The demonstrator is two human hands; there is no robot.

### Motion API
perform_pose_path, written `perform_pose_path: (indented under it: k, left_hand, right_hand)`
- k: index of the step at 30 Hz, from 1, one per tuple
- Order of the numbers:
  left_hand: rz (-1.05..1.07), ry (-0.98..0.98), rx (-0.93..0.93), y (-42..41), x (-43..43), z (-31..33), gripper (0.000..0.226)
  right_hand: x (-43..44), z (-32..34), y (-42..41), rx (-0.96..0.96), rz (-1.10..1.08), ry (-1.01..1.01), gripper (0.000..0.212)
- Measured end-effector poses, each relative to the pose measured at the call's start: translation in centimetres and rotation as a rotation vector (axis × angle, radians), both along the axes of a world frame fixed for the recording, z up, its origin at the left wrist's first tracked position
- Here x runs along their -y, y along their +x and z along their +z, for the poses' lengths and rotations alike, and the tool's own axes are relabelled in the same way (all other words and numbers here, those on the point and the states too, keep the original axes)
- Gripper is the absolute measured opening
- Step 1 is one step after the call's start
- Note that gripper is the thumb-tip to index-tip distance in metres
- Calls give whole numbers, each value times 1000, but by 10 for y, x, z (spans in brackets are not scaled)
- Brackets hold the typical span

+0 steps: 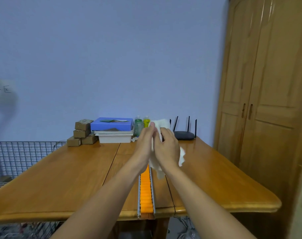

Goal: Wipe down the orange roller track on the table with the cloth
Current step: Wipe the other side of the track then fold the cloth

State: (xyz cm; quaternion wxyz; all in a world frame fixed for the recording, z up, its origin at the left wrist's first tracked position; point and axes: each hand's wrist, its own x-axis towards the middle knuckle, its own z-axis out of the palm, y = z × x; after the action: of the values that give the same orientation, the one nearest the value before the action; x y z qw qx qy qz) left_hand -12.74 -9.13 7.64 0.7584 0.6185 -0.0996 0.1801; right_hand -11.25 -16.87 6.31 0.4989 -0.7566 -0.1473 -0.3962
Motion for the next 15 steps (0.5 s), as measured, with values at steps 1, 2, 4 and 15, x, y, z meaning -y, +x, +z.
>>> perform_pose_path:
  k: [1, 2, 4, 15]
  left_hand:
    - [-5, -1, 13, -1, 0, 2, 44]
    - [-11, -8, 25, -1, -2, 3, 41]
    - [-10, -48, 39, 0, -9, 3, 34]
    - [-63, -26, -152, -6, -64, 11, 36]
  right_hand:
    - [-1, 1, -6, -29, 61, 39, 29]
    - [-2, 1, -8, -75, 134, 100, 33]
    - [-1, 3, -13, -173, 277, 203, 42]
    - [43, 15, 14, -284, 160, 321, 49]
